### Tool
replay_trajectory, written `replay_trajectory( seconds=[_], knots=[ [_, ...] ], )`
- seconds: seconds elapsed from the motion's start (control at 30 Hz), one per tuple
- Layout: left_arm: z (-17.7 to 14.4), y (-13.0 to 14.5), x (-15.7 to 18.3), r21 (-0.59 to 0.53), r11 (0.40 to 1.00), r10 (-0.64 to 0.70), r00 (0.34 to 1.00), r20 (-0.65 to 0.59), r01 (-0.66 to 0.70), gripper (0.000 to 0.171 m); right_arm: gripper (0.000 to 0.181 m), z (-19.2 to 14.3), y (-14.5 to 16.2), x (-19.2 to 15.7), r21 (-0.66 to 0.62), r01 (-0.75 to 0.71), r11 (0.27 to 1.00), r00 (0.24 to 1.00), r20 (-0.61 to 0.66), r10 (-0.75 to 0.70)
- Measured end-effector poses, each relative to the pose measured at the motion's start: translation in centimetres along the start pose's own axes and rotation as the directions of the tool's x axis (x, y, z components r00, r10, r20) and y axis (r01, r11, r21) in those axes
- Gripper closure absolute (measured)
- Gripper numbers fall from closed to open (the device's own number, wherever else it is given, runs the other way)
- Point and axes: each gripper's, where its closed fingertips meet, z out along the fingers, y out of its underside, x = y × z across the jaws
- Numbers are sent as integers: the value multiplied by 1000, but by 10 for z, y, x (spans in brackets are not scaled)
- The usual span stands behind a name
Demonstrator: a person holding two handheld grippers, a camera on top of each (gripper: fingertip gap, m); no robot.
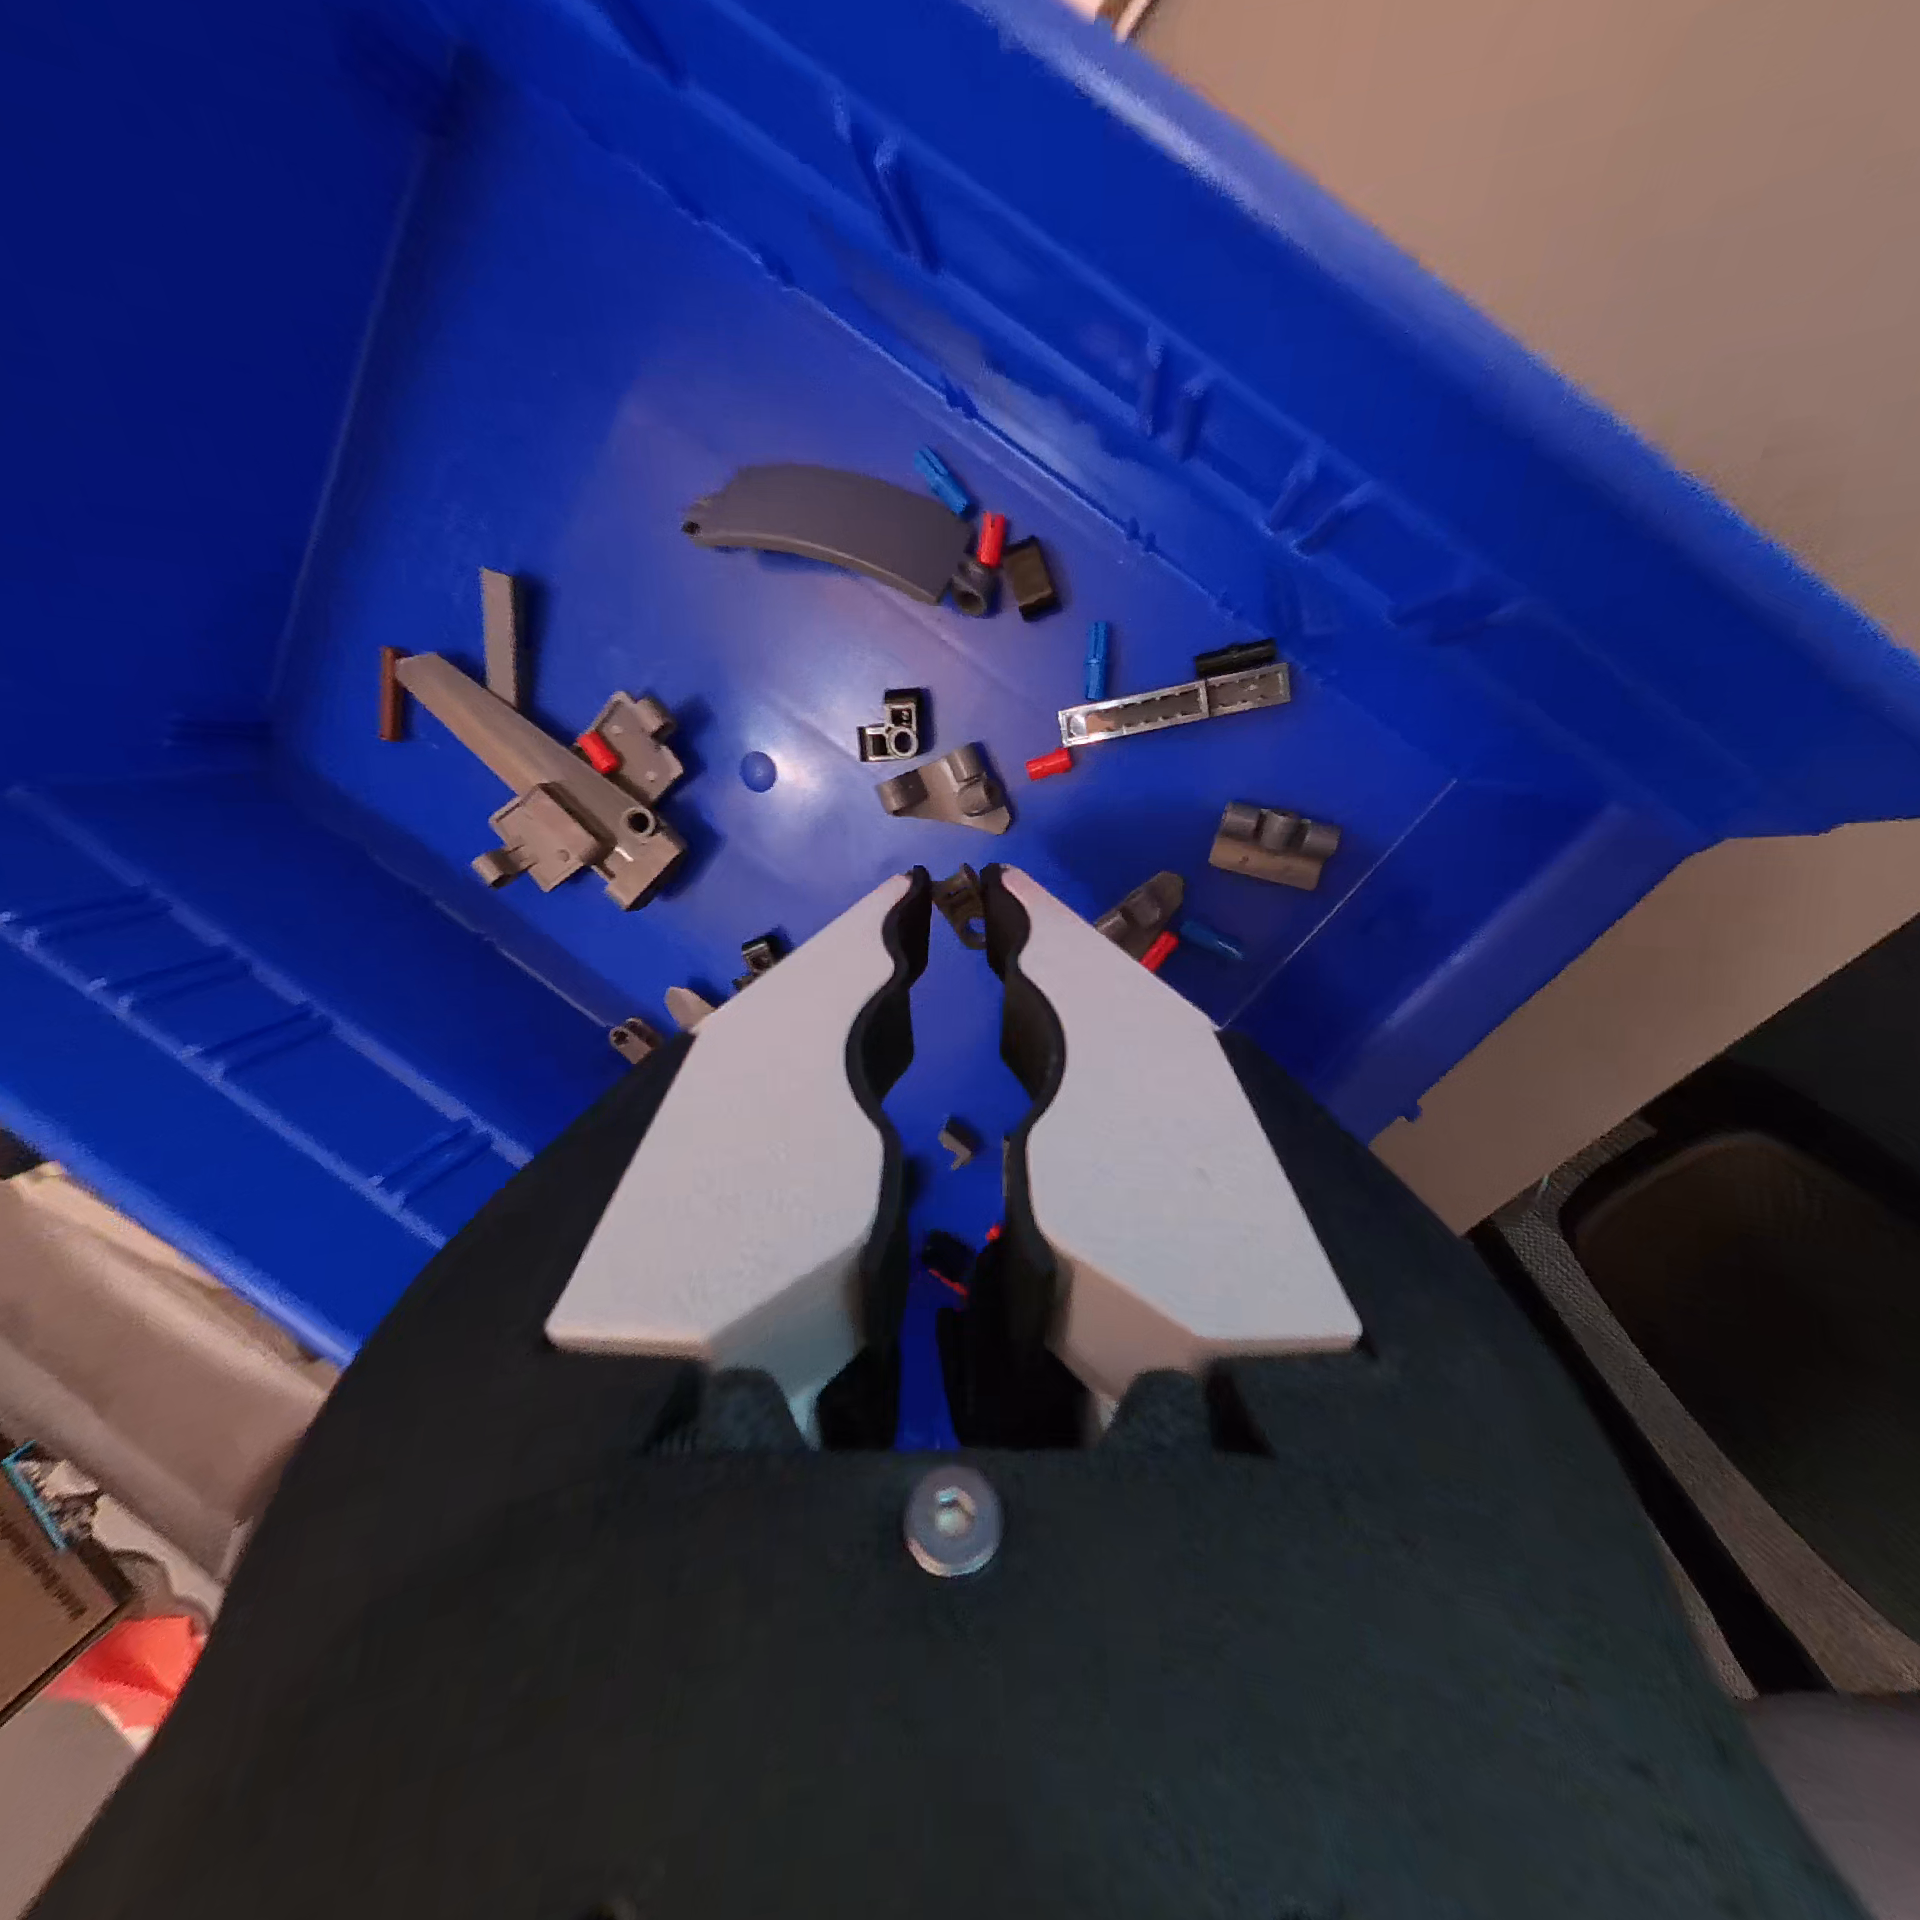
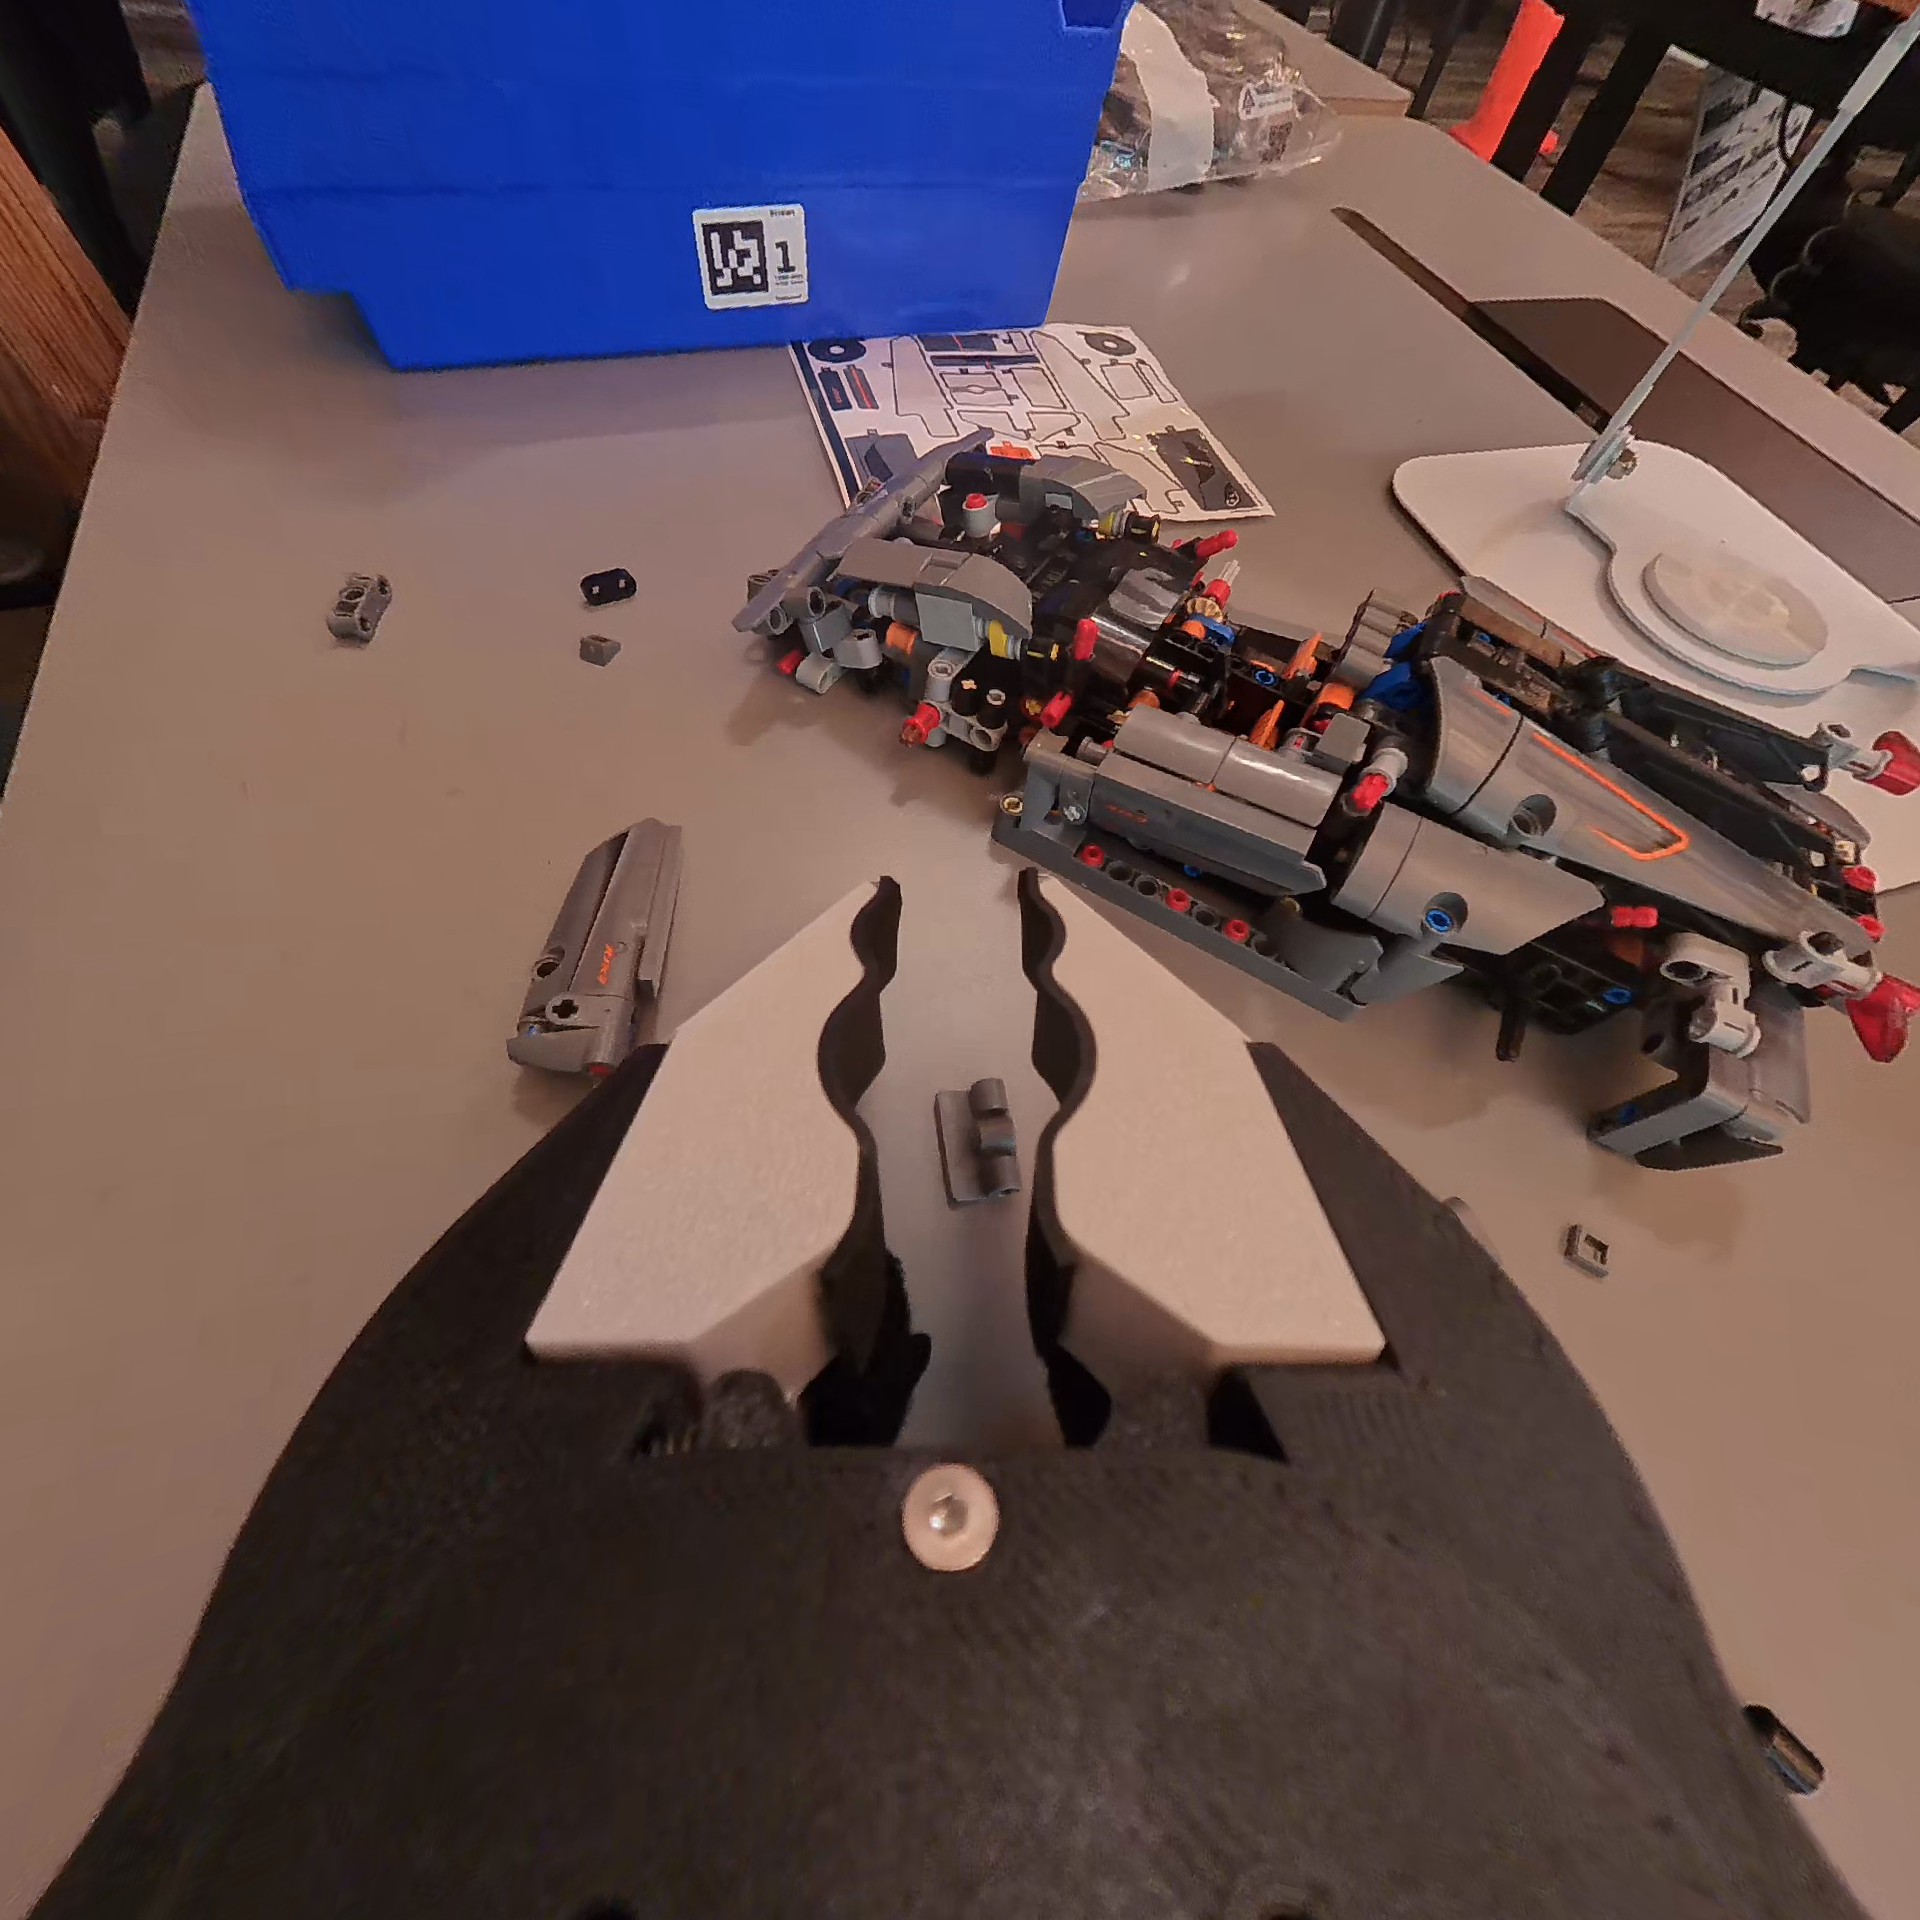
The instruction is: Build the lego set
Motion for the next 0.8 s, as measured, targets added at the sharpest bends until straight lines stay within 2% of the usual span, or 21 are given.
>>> replay_trajectory(
  seconds=[0.23, 0.47, 0.8],
  knots=[
    [-36, -32, -1, 47, 998, 35, 997, 75, -39, 163, 159, -2, -2, -2, 17, 31, 999, 999, -11, -31],
    [-67, -81, 10, 87, 989, 108, 985, 135, -120, 164, 157, 0, -6, -10, -5, 112, 994, 993, -26, -112],
    [-58, -170, 71, 176, 945, 265, 960, 92, -277, 163, 157, -9, -12, -7, 24, 120, 992, 991, -68, -118]
  ],
)
